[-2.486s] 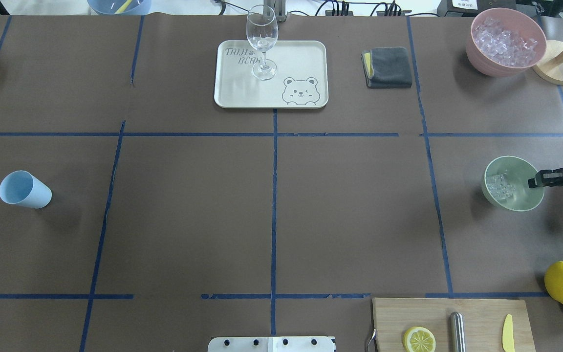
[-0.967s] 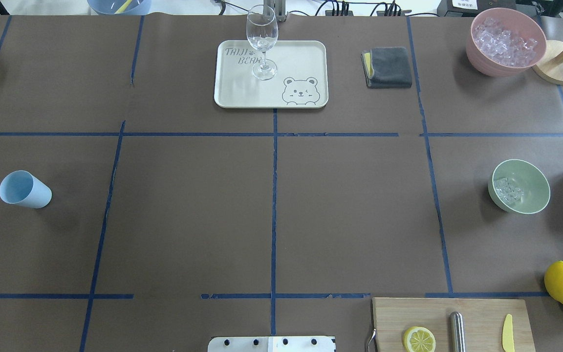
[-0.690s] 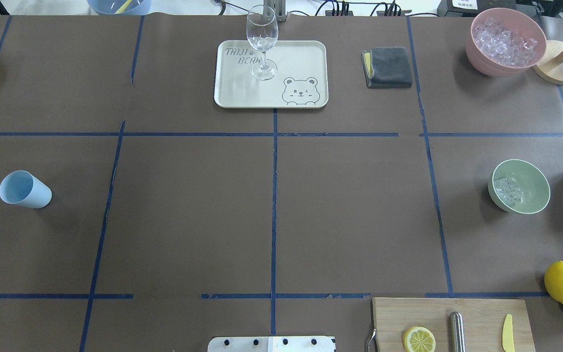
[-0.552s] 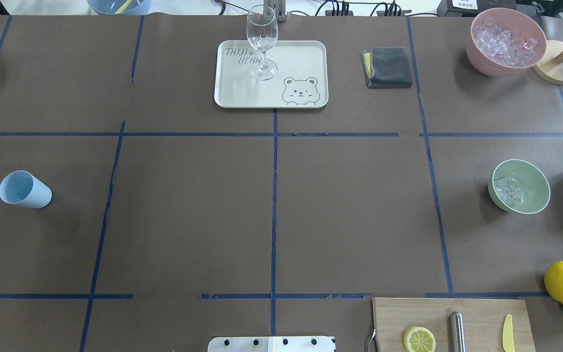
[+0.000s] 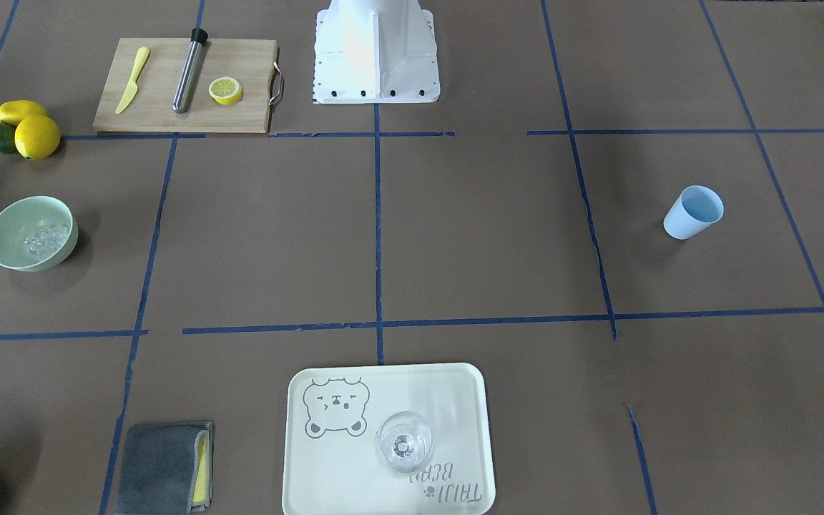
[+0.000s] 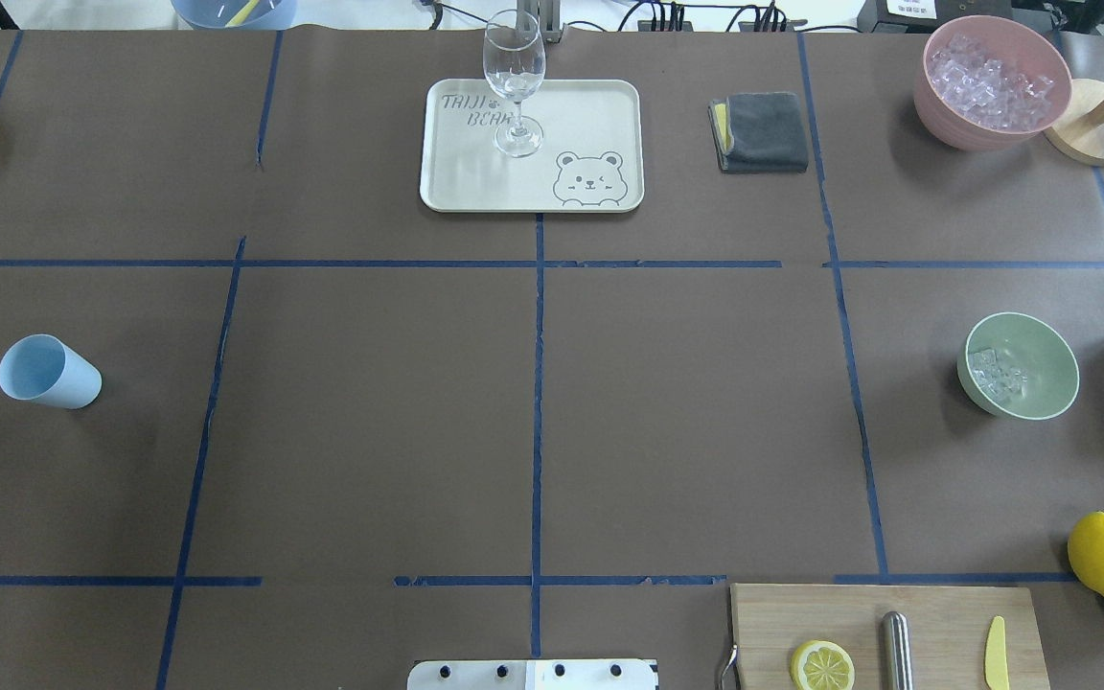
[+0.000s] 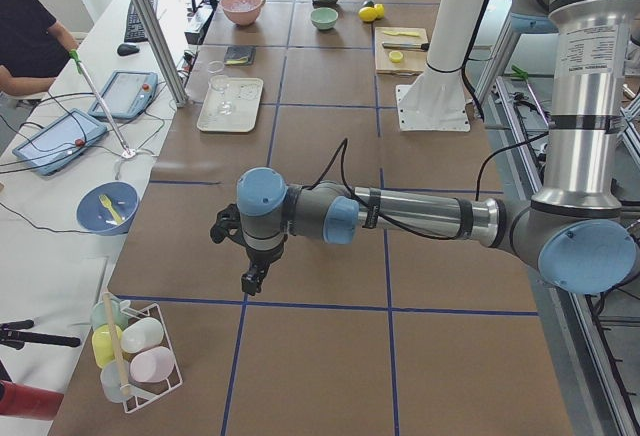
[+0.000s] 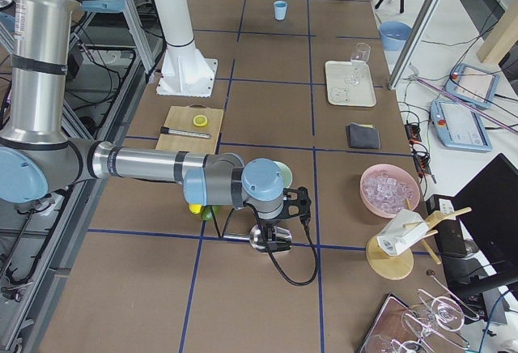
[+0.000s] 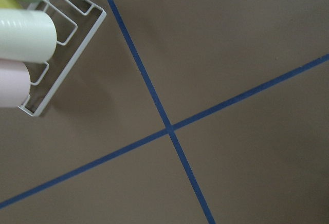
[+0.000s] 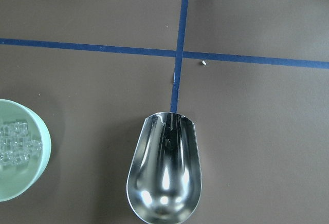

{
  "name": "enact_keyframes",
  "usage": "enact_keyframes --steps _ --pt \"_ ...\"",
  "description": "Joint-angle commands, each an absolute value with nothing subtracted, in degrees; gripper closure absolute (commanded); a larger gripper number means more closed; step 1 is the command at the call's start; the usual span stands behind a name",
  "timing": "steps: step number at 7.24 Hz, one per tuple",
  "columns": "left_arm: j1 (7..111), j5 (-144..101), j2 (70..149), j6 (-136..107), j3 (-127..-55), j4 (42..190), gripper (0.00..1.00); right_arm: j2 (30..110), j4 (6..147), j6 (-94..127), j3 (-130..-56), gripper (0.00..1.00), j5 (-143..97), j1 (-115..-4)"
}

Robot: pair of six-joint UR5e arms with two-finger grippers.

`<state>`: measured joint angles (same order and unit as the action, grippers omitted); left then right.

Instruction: Pour ice into bowl

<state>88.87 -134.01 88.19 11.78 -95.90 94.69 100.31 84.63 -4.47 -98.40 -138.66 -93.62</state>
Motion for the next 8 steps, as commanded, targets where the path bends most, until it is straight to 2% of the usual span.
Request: enact_keyframes --steps 1,4,8 --pt "88.86 -134.38 87.10 2.25 -96.59 94.83 0.00 97.84 84.72 -4.22 -93.63 0.00 -138.51 -93.60" --pt "88.77 -134.47 87.36 -3.41 -96.50 94.92 0.00 97.65 84.64 -4.13 -91.32 0.00 -138.78 -93.69" --pt "88.86 -134.56 87.36 -3.43 -96.68 94.92 0.00 97.56 84.99 -0.91 -93.41 0.00 -141.50 -94.48"
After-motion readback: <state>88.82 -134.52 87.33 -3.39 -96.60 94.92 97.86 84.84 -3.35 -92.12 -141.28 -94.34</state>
